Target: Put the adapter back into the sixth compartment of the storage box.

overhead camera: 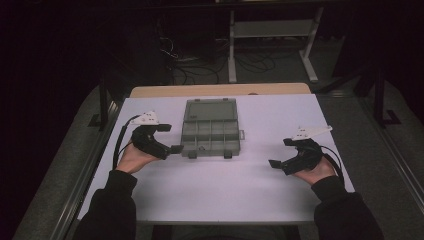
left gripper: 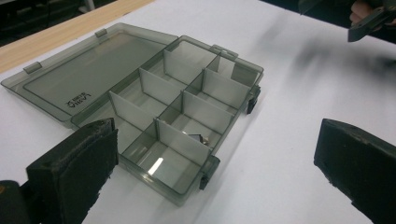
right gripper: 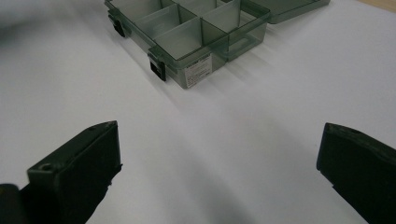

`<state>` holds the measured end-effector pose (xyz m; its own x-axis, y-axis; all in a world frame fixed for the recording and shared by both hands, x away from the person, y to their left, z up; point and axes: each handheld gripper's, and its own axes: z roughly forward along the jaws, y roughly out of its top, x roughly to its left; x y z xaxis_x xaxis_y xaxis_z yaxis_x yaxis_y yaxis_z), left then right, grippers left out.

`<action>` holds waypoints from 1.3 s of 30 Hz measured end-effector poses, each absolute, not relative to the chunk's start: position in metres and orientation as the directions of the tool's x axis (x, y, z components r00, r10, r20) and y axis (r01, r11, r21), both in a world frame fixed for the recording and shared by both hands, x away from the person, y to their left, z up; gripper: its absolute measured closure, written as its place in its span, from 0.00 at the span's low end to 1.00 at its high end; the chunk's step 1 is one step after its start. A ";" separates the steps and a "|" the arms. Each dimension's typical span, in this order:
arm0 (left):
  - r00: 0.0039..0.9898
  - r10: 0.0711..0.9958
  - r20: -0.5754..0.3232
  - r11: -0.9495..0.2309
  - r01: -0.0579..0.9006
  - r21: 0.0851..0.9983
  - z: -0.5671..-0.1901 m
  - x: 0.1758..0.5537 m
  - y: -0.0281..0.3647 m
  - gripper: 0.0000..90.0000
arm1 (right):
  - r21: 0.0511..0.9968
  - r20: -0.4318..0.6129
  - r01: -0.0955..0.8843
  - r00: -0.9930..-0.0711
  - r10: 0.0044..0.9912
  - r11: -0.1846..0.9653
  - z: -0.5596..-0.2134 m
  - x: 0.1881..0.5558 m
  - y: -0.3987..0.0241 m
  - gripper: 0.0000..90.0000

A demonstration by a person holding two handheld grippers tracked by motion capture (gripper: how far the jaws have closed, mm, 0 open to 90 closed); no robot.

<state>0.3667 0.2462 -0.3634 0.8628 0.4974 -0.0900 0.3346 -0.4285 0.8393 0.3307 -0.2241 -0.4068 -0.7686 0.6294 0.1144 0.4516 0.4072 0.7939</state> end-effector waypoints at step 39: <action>0.784 0.620 -0.036 -0.372 0.334 0.866 -0.382 0.329 0.307 0.00 | 0.795 0.110 0.453 -0.761 0.639 0.403 -0.407 0.331 -0.226 0.00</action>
<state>0.3288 0.3070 -0.3818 0.7835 0.6203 -0.0356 0.3336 -0.3717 0.8663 0.3312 -0.2259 -0.4075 -0.7613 0.6389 0.1104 0.4535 0.4030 0.7950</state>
